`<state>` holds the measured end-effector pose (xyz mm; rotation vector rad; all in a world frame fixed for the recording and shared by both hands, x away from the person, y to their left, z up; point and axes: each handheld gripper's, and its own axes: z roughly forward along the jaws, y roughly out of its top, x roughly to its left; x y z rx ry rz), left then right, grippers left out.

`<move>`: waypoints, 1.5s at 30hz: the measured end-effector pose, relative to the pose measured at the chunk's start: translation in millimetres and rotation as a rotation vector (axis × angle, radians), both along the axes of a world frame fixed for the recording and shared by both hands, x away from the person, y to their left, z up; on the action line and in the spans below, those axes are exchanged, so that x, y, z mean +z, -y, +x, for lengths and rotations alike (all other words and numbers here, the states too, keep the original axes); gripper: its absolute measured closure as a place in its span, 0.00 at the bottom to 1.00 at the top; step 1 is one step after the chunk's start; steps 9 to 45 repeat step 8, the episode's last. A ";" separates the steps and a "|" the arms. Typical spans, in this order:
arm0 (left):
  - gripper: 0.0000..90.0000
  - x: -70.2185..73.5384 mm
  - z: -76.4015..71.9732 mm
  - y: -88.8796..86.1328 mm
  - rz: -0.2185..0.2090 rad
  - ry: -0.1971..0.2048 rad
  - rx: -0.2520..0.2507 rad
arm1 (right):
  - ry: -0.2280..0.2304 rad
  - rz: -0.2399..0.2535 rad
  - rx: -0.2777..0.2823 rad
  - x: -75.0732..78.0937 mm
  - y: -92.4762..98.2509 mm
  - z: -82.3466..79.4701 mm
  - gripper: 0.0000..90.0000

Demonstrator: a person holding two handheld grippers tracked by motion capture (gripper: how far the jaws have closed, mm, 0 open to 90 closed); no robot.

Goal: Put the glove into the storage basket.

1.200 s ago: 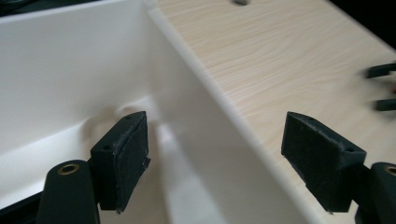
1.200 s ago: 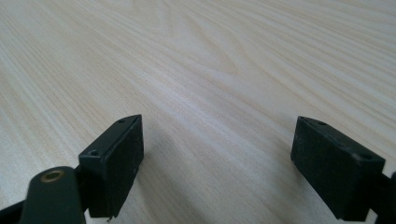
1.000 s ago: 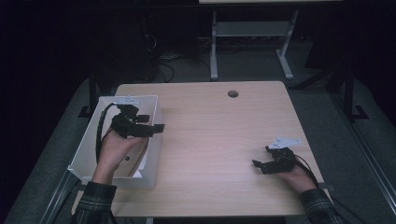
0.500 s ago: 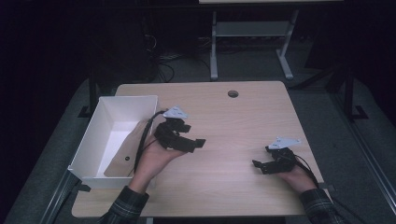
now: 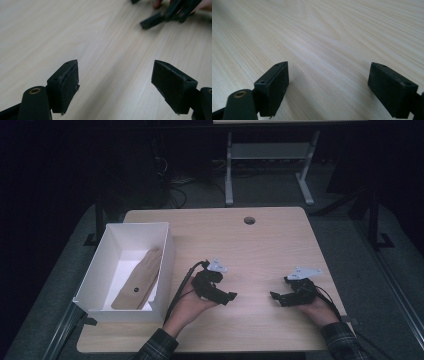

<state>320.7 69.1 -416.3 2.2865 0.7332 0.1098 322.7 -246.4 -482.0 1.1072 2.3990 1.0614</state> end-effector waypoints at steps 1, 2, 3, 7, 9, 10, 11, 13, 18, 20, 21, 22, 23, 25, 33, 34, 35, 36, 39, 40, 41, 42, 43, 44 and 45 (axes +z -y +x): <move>0.24 -6.0 -0.2 0.7 0.008 -0.001 0.004 | 0.000 0.000 0.000 0.0 0.0 0.0 0.19; 0.24 -9.0 0.2 0.6 0.018 -0.003 0.001 | 0.000 0.000 0.000 0.0 0.0 0.0 0.18; 0.24 -15.2 0.7 0.8 0.024 -0.009 0.003 | 0.000 0.000 0.000 0.0 0.0 0.0 0.18; 0.24 -22.8 0.8 0.3 0.030 -0.020 0.013 | 0.000 0.000 0.000 0.0 0.0 0.0 0.18; 0.24 -24.1 1.1 0.0 0.035 -0.020 0.010 | 0.000 0.000 0.000 0.0 0.0 0.0 0.18; 0.24 -24.1 1.1 0.0 0.035 -0.020 0.010 | 0.000 0.000 0.000 0.0 0.0 0.0 0.18; 0.24 -24.1 1.1 0.0 0.035 -0.020 0.010 | 0.000 0.000 0.000 0.0 0.0 0.0 0.18; 0.24 -24.1 1.1 0.0 0.035 -0.020 0.010 | 0.000 0.000 0.000 0.0 0.0 0.0 0.18; 0.24 -24.1 1.1 0.0 0.035 -0.020 0.010 | 0.000 0.000 0.000 0.0 0.0 0.0 0.18; 0.24 -24.1 1.1 0.0 0.035 -0.020 0.010 | 0.000 0.000 0.000 0.0 0.0 0.0 0.18; 0.24 -24.1 1.1 0.0 0.035 -0.020 0.010 | 0.000 0.000 0.000 0.0 0.0 0.0 0.18; 0.24 -24.1 1.1 0.0 0.035 -0.020 0.010 | 0.000 0.000 0.000 0.0 0.0 0.0 0.18; 0.24 -24.1 1.1 0.0 0.035 -0.020 0.010 | 0.000 0.000 0.000 0.0 0.0 0.0 0.18; 0.24 -24.1 1.1 0.0 0.035 -0.020 0.010 | 0.000 0.000 0.000 0.0 0.0 0.0 0.18; 0.24 -24.1 1.1 0.0 0.035 -0.020 0.010 | 0.000 0.000 0.000 0.0 0.0 0.0 0.18; 0.24 -24.1 1.1 0.0 0.035 -0.020 0.010 | 0.000 0.000 0.000 0.0 0.0 0.0 0.18; 0.24 -24.1 1.1 0.0 0.035 -0.020 0.010 | 0.000 0.000 0.000 0.0 0.0 0.0 0.18; 0.24 -24.1 1.1 0.0 0.035 -0.020 0.010 | 0.000 0.000 0.000 0.0 0.0 0.0 0.18; 0.24 -24.1 1.1 0.0 0.035 -0.020 0.010 | 0.000 0.000 0.000 0.0 0.0 0.0 0.18; 0.24 -24.1 1.1 0.0 0.035 -0.020 0.010 | 0.000 0.000 0.000 0.0 0.0 0.0 0.18; 0.24 -24.1 1.1 0.0 0.035 -0.020 0.010 | 0.000 0.000 0.000 0.0 0.0 0.0 0.18; 0.24 -24.1 1.1 0.0 0.035 -0.020 0.010 | 0.000 0.000 0.000 0.0 0.0 0.0 0.18; 0.24 -24.1 1.1 0.0 0.035 -0.020 0.010 | 0.000 0.000 0.000 0.0 0.0 0.0 0.18; 0.24 -24.1 1.1 0.0 0.035 -0.020 0.010 | 0.000 0.000 0.000 0.0 0.0 0.0 0.18; 0.24 -24.1 1.1 0.0 0.035 -0.020 0.010 | 0.000 0.000 0.000 0.0 0.0 0.0 0.18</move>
